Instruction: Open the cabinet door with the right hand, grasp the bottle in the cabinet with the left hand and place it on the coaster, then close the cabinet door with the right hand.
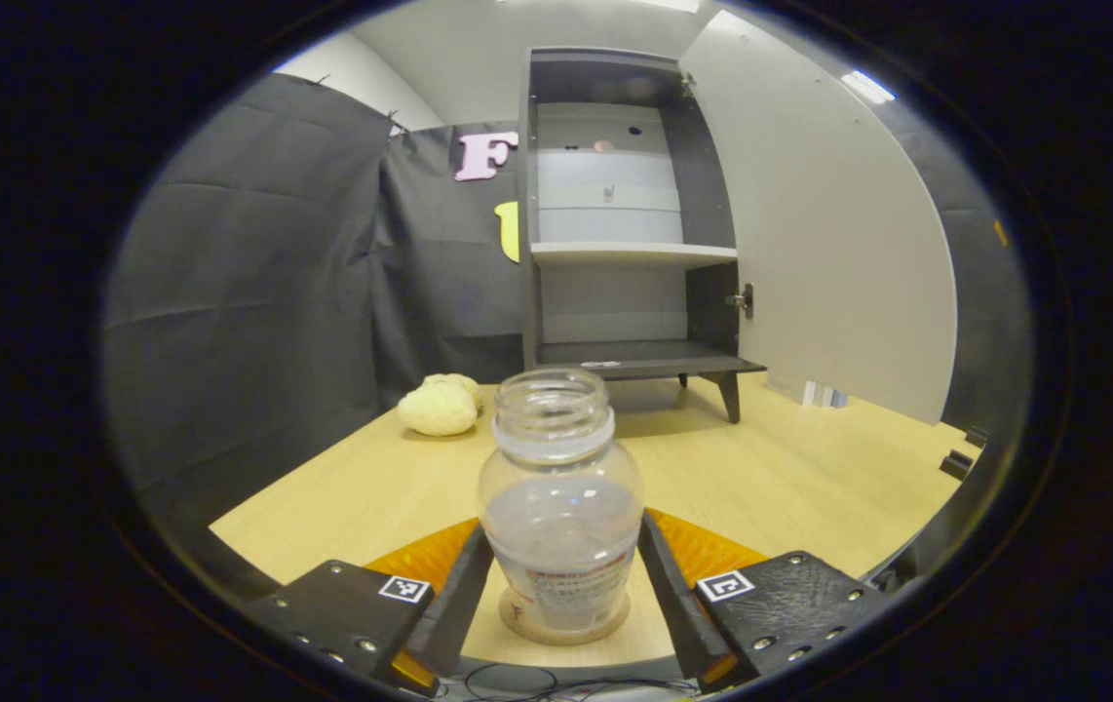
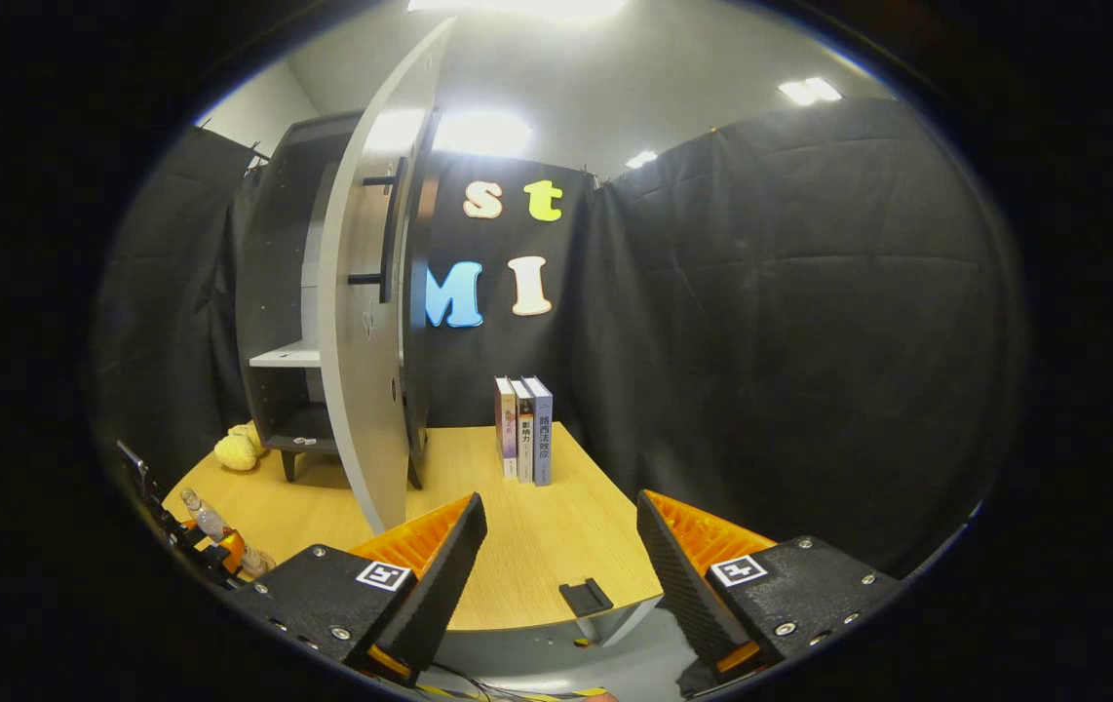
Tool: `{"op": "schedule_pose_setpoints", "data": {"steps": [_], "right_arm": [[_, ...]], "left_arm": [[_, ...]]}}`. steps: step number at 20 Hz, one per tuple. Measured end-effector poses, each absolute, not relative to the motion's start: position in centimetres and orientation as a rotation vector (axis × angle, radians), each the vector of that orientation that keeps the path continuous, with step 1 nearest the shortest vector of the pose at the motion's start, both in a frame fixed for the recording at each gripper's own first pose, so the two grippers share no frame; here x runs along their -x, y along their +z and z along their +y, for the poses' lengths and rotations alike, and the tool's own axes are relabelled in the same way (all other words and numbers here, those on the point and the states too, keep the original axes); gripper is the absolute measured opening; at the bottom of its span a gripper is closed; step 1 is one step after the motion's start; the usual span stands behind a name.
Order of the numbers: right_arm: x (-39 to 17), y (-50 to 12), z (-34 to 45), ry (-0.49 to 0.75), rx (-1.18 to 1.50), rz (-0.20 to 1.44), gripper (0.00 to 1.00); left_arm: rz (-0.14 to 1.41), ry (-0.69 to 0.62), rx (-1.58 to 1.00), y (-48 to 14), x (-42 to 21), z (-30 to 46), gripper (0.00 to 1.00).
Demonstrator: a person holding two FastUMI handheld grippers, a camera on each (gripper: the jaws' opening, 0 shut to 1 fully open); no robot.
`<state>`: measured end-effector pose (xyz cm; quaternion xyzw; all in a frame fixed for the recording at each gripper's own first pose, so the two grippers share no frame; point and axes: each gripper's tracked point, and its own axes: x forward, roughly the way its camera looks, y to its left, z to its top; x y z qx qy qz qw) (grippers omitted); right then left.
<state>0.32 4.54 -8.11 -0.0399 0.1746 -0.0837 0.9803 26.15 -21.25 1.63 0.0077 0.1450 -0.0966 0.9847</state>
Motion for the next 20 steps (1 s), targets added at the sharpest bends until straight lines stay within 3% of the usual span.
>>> {"op": "schedule_pose_setpoints", "data": {"steps": [12,19,20], "right_arm": [[-3.3,-4.5,5.1,-0.205,0.031,0.263,0.96],[-6.5,-0.1,6.7,-0.187,0.025,0.187,0.96],[-7.1,0.6,6.6,-0.201,0.031,0.176,0.92]], "left_arm": [[0.188,-0.208,0.009,9.3,-26.1,-20.7,0.83],[0.179,-0.14,0.04,12.4,-25.9,-17.8,0.83],[0.178,-0.125,0.048,12.8,-26.0,-17.3,0.83]]}}
